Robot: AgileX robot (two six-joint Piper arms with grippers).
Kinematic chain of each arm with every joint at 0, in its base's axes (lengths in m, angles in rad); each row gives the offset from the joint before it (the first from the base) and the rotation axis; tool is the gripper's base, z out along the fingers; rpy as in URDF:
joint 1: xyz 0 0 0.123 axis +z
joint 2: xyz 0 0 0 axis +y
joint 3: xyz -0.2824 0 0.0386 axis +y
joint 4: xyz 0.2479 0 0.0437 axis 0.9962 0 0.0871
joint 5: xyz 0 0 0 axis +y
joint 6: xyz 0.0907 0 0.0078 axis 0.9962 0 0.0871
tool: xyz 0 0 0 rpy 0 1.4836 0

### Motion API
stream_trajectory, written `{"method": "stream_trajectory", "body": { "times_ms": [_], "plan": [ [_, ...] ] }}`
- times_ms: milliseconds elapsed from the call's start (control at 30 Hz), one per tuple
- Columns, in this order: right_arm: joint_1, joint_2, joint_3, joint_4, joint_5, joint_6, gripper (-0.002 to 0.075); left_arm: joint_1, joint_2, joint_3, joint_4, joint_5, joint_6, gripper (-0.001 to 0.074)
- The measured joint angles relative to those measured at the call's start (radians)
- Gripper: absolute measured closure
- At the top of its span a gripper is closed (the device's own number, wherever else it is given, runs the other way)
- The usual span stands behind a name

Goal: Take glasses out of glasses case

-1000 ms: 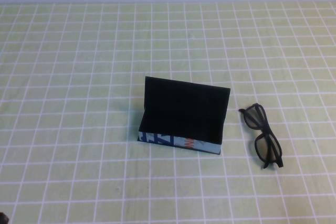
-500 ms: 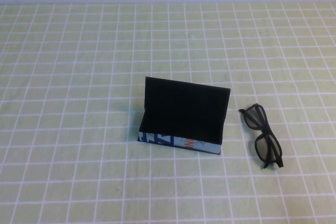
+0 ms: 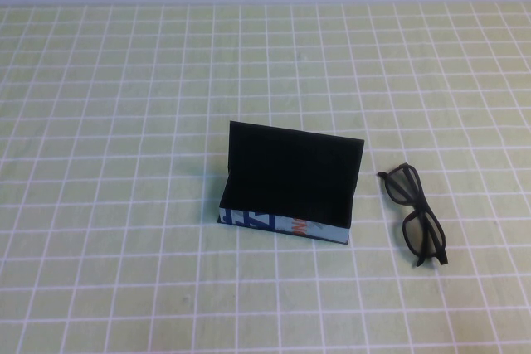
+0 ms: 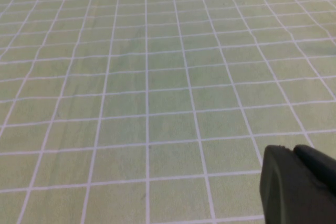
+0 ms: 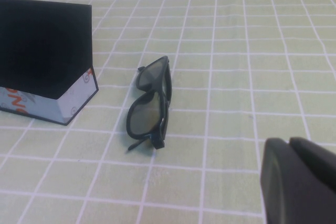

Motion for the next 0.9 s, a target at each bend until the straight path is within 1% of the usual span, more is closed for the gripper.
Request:
{"method": "stream_trajectory", "body": {
  "times_ms": [900],
  "plan": [
    [0.0, 0.0, 0.0, 0.004, 0.0, 0.0, 0.0743, 0.0, 0.0, -0.002, 0.004, 0.006, -0.016, 0.0739]
  ]
}}
